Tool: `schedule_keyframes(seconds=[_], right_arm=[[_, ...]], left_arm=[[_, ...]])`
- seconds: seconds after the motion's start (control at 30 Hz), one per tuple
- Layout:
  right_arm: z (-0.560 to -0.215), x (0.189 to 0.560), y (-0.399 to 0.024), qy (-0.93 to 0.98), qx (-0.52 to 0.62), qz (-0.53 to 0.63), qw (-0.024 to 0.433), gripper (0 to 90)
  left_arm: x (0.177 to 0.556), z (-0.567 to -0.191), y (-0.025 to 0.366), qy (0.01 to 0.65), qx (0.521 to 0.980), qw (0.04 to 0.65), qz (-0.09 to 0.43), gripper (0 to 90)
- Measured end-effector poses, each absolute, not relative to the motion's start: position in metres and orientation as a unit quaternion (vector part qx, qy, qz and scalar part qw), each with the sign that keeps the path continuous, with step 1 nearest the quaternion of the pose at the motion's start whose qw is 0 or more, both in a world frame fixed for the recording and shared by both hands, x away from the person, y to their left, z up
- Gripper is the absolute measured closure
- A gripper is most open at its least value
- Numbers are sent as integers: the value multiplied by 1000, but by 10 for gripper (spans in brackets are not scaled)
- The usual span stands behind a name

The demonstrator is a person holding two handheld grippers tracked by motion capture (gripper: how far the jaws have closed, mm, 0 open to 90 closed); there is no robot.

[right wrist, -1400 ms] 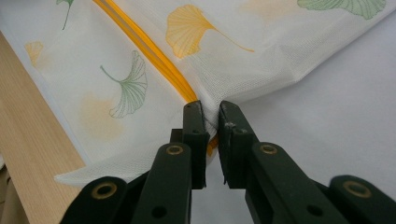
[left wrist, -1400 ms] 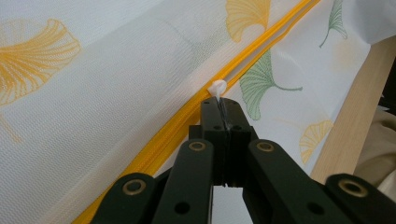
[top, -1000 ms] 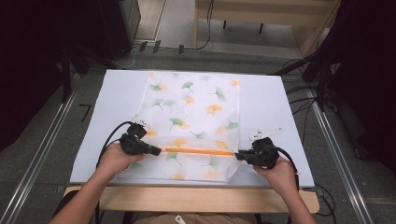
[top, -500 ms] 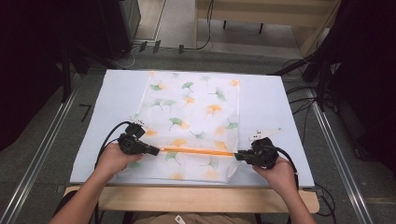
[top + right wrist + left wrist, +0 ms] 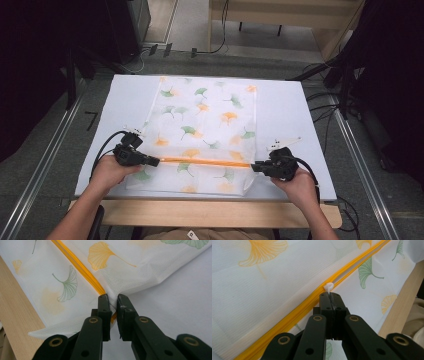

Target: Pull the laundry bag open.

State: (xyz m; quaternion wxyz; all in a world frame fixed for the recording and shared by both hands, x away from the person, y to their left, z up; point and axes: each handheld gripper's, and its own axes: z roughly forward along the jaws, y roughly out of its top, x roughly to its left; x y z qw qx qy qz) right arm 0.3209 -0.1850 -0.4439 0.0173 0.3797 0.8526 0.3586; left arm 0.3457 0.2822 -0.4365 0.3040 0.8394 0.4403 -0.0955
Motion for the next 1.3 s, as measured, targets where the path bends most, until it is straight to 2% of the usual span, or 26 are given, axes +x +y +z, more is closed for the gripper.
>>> schedule_keyframes(seconds=[1.3], right_arm=[[-444, 321, -186, 852, 383, 357, 18, 842]], left_arm=[[346, -436, 283, 441, 839, 303, -96, 900]])
